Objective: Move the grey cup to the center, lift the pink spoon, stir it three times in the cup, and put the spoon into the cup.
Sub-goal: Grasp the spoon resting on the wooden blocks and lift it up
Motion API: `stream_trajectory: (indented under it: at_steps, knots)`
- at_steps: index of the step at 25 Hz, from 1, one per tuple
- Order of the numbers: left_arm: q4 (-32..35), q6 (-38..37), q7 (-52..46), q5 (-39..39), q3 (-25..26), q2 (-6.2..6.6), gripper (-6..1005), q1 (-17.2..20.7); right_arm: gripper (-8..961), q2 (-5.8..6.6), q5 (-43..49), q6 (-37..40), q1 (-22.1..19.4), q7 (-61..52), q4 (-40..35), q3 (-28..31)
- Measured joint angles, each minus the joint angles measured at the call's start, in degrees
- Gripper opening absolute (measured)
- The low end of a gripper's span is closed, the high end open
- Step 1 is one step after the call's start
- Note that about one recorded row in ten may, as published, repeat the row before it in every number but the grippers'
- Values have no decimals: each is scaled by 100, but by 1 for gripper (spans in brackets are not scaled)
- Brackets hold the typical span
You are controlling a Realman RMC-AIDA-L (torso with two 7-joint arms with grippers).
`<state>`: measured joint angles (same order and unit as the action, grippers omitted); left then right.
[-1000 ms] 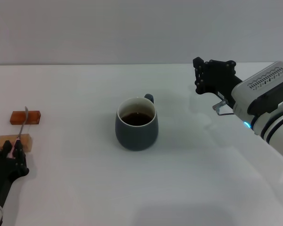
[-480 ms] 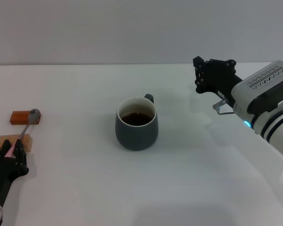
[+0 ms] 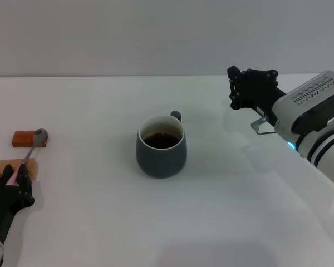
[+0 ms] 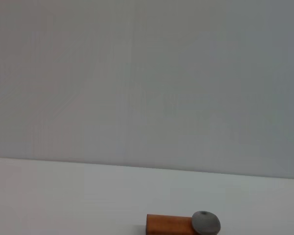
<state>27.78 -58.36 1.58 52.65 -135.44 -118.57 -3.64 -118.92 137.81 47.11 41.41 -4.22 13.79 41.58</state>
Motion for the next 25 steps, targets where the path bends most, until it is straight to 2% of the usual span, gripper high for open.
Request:
stream_trajectory:
  at_steps: [25]
  knots:
    - [-9, 15, -70, 3, -51, -2, 250, 52, -1, 0, 0, 0, -2, 0, 20, 0]
